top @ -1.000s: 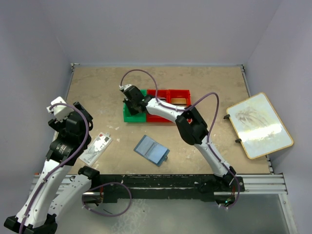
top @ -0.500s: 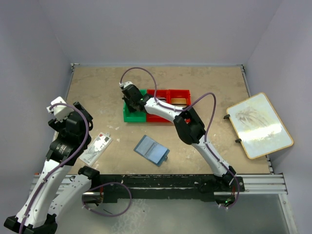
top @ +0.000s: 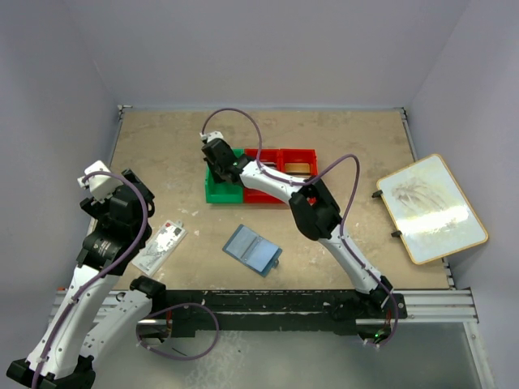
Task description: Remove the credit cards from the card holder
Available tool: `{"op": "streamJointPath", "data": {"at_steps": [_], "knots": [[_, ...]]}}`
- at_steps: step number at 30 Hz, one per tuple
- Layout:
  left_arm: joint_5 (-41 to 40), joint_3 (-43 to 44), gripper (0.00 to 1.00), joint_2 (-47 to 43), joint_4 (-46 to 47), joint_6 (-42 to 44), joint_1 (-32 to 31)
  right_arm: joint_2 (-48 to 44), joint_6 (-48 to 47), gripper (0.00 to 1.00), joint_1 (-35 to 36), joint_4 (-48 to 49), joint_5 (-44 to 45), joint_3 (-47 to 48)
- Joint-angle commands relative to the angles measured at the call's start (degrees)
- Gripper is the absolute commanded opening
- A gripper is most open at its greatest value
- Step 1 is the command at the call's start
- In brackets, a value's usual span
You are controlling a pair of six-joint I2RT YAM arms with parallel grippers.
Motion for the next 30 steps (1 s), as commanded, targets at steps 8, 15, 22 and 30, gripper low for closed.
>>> {"op": "streamJointPath", "data": {"at_steps": [8,15,22,30], "knots": [[0.08,-0.05,0.78,-0.02,2.04,0.81,0.52,-9.59,-1.22,0.18,0.07,4.65,-4.34,-2.29],[1.54,-0.29,0.78,0.3,2.69,1.37,0.49,-27.8,-1.53,0.33,0.25,12.71,-4.27,-19.35],[3.5,-0.32,0.78,1.37,2.87,2.26,0.53,-45.0,5.1,0.53,0.25,17.55,-4.62,-40.87],[8.4,-1.26,0.78,2.72,5.0,4.45,0.47,-56.63,15.3,0.57,0.25,20.49,-7.63,-60.88]]}}
